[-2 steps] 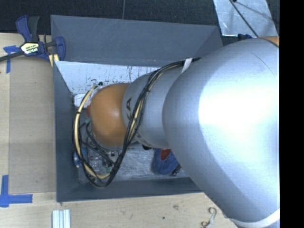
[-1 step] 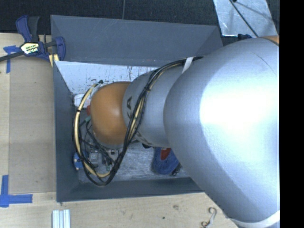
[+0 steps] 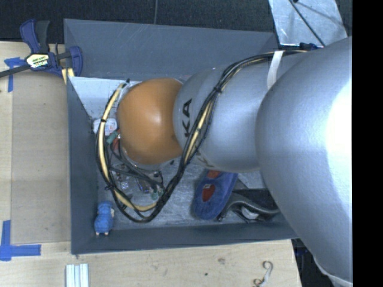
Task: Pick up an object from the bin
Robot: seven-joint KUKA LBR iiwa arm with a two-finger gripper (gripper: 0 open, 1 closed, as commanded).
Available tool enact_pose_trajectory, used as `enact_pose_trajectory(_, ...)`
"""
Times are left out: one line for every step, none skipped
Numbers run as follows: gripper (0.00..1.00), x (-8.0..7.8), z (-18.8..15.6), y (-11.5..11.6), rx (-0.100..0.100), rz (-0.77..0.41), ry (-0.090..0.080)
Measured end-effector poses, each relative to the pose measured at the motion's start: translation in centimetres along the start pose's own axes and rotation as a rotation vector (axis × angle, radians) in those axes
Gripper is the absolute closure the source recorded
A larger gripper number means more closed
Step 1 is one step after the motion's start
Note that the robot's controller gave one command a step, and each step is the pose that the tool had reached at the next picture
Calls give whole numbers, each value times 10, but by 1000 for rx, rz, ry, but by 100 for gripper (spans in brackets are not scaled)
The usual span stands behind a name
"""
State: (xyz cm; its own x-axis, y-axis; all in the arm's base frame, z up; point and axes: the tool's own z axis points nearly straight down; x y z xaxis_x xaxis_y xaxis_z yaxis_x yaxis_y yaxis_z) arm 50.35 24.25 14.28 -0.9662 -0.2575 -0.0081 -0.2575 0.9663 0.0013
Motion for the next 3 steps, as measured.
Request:
enact_pose_trajectory(0, 1, 2, 0, 1, 1, 4)
enact_pose_trajectory(0, 0, 72, 1, 4, 151, 11)
enact_pose_trajectory(0, 13, 72, 1, 3, -454, 8)
